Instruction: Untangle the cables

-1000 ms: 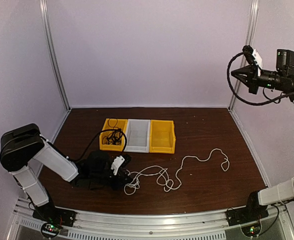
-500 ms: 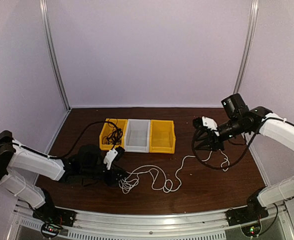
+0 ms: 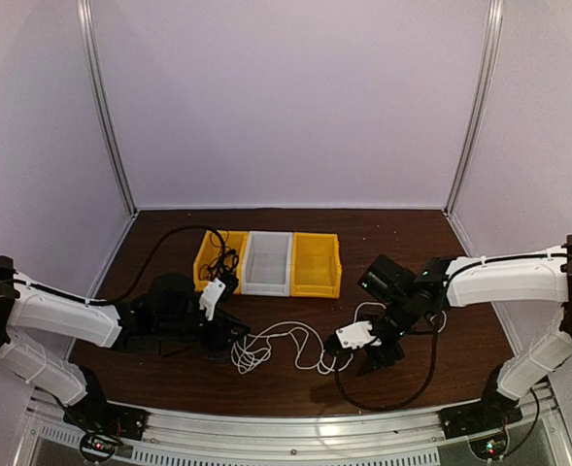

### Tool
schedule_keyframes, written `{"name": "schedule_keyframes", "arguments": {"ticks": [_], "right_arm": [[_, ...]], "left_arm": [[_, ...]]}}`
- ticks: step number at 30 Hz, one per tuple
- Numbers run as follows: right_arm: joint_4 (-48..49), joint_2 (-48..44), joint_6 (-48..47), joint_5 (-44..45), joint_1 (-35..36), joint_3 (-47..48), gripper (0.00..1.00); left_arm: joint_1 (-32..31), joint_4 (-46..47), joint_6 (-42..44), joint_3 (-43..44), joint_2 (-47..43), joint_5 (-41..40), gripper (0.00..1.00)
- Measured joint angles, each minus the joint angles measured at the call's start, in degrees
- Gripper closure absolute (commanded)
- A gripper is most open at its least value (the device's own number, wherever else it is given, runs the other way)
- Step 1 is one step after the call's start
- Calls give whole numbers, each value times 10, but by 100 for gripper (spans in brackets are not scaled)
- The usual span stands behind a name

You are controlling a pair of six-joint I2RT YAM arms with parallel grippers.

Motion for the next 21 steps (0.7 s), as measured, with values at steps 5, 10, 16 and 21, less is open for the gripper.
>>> {"name": "schedule_keyframes", "arguments": {"ticks": [5,10,16,21], "right_arm": [[28,48,3,26,15,0,51],[52,82,8,42,20,6,54],[63,120,13,53,26,38,63],[58,146,11,58,27,48,73]], "left_arm": [[0,0,-4,0,0,4,59],[0,5,-6,0,0,11,60],[0,16,-9,0,7,23,60],[0,23,-9,0,7,36,58]]}}
